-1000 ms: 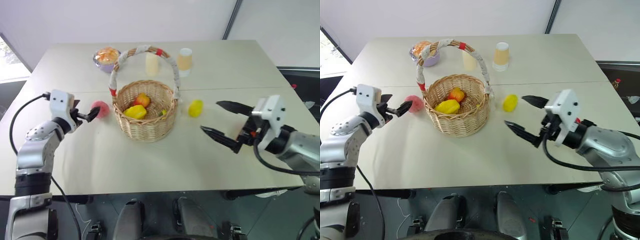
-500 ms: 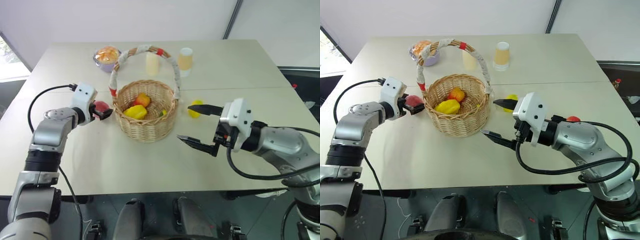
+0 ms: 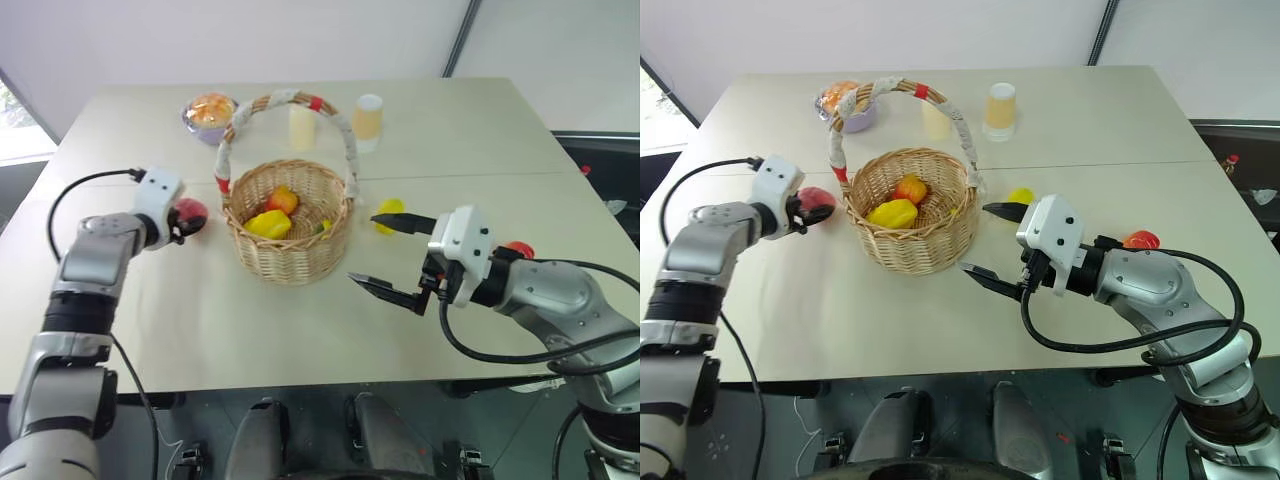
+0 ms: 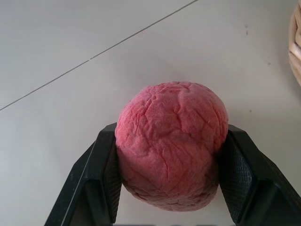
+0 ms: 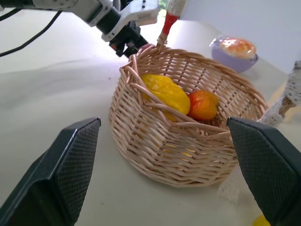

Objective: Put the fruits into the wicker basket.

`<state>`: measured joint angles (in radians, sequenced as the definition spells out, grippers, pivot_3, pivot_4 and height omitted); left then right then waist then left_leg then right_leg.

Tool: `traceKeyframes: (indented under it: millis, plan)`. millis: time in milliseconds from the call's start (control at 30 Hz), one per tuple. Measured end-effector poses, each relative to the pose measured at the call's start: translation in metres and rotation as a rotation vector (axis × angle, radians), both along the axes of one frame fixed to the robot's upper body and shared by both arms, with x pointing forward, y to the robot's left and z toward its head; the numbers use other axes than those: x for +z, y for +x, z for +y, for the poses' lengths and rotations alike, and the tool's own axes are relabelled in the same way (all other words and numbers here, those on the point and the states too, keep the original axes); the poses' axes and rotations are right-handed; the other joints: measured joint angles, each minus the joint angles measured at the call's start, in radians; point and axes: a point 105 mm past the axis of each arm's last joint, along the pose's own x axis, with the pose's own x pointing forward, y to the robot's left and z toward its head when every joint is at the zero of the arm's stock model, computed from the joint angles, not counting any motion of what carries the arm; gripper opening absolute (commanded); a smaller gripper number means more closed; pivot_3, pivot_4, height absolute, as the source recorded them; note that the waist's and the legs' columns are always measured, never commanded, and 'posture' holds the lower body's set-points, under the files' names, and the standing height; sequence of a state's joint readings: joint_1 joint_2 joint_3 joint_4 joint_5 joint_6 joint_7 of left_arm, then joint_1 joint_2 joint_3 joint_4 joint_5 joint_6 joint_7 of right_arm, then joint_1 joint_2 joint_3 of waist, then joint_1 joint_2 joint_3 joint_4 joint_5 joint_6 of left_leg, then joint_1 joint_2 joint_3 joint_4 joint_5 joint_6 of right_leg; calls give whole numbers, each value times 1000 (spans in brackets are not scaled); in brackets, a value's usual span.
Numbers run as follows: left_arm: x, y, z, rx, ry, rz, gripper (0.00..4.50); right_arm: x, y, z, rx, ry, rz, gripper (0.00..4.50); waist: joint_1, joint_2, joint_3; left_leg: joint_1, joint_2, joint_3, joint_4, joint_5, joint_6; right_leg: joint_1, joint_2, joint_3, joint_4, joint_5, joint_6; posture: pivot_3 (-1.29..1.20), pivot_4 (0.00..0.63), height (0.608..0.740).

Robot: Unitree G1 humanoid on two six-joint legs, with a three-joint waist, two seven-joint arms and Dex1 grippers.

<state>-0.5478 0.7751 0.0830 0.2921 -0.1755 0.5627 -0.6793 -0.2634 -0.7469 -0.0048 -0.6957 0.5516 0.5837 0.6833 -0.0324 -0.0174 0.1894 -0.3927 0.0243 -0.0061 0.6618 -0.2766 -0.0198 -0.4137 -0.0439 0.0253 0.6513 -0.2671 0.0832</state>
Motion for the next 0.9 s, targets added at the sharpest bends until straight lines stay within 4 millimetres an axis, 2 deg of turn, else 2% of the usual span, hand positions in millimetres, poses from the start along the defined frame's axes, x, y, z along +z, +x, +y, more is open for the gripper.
traceKeyframes:
  millis: [67, 200, 300, 367, 433, 567, 633, 733, 900]
  plan:
    - [19, -22, -1, -108, -80, -66, 2269, 0, 3, -2, -5, -2, 0, 4500, 0, -1, 1, -1, 1, 0, 0, 0, 0, 0, -1, -1, 0, 0, 0, 0, 150, 740]
    - [70, -72, -45, -451, -196, -164, 2269, -1, 11, -7, -12, -8, -1, 4500, 21, -1, 1, 1, 0, 0, 1, 0, 0, 3, -3, -1, -1, 0, -1, 0, 150, 740]
    - [91, -91, -80, -613, -242, -193, 2269, -6, 20, -10, -24, -25, 11, 4500, 30, -1, 1, 1, -1, -1, 2, 0, 0, 5, -3, -1, -2, -2, -4, 0, 150, 740]
    - [97, -86, -106, -667, -215, -218, 2269, -13, 24, -12, -34, -40, 24, 4500, 36, -1, 1, 2, -3, 0, 2, 0, 0, 5, -2, -1, -2, -1, -3, 0, 150, 740]
    - [94, -77, -130, -692, -174, -223, 2269, -18, 28, -13, -41, -47, 30, 4500, 36, -1, 1, 2, -7, 0, 2, 0, 0, 5, -1, -1, -2, 0, 0, 0, 150, 740]
    - [82, -56, -162, -694, -123, -210, 2269, -23, 35, -18, -83, -61, 29, 4500, 27, -1, 1, 1, -7, 0, 2, 0, 1, 4, 0, -1, -2, 0, 1, 0, 150, 740]
    - [76, -49, -168, -682, -123, -194, 3299, -25, 41, -23, -131, -69, 23, 4500, 17, -1, 1, 0, -7, 0, 1, -1, 1, 3, 0, 0, -1, 0, 1, 0, 150, 740]
    - [73, -42, -168, -660, -133, -184, 4479, -29, 54, -34, -242, -58, 31, 4500, 14, -1, 1, 0, -7, 0, 1, -1, 1, 2, 1, 0, -1, 0, 1, 0, 150, 740]
    - [83, -41, -173, -696, -116, -254, 4479, -44, 84, -50, -503, 66, 148, 4500, 15, -1, 1, 1, -7, 0, 2, 0, 1, 2, 0, 1, 1, 0, 1, 0, 150, 740]
